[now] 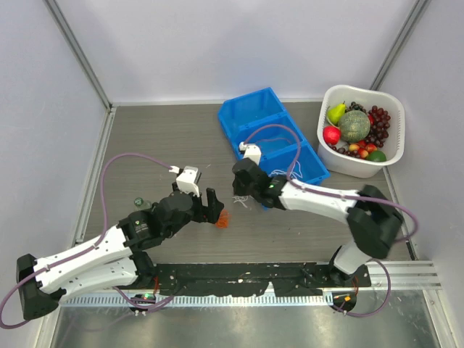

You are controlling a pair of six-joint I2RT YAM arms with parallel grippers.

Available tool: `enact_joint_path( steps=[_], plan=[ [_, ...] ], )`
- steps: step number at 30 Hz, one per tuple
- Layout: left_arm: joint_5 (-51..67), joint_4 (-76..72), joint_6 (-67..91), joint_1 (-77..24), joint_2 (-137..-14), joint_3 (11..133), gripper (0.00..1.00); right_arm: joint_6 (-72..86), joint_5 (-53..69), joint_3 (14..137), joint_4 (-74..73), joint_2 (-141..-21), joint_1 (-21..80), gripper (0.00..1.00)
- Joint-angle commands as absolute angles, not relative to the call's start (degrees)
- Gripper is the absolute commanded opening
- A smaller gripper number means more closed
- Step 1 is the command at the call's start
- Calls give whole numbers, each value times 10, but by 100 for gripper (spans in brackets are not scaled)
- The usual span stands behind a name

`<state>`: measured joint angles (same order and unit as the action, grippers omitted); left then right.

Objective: Untangle the cables

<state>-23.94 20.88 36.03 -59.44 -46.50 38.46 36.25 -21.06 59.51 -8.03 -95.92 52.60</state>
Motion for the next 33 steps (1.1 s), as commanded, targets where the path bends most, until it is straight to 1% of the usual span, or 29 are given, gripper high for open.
enact_joint_path(
  steps=[1, 5, 9, 11, 16, 19, 23, 26, 27, 29, 33],
  plan=[
    [-248, 193, 369, -592, -434, 413, 85, 358, -149, 568, -18, -799, 512, 1],
    [-239, 175, 371, -592, -397, 410, 87, 366, -85, 550, -15, -700, 485, 1],
    [-215, 132, 365, -591, -350, 408, 86, 381, 22, 551, -4, -629, 448, 1],
    [-185, 92, 350, -591, -333, 404, 84, 391, 69, 565, -4, -608, 423, 1],
    [-95, -39, 312, -592, -305, 371, 88, 421, 119, 608, -4, -577, 403, 1],
    [-89, -89, 301, -592, -308, 352, 90, 432, 145, 640, -5, -577, 402, 1],
    [-96, -91, 303, -592, -340, 369, 81, 443, 162, 664, -5, -579, 401, 1],
    [-97, -69, 314, -592, -378, 388, 72, 446, 172, 677, -5, -585, 402, 1],
    [-97, -69, 317, -592, -383, 388, 70, 447, 173, 682, -5, -586, 402, 1],
    [-97, -95, 331, -591, -381, 372, 70, 447, 176, 686, -5, -589, 402, 1],
    [-105, -137, 366, -591, -374, 337, 75, 449, 183, 690, -4, -593, 402, 1]
  ],
)
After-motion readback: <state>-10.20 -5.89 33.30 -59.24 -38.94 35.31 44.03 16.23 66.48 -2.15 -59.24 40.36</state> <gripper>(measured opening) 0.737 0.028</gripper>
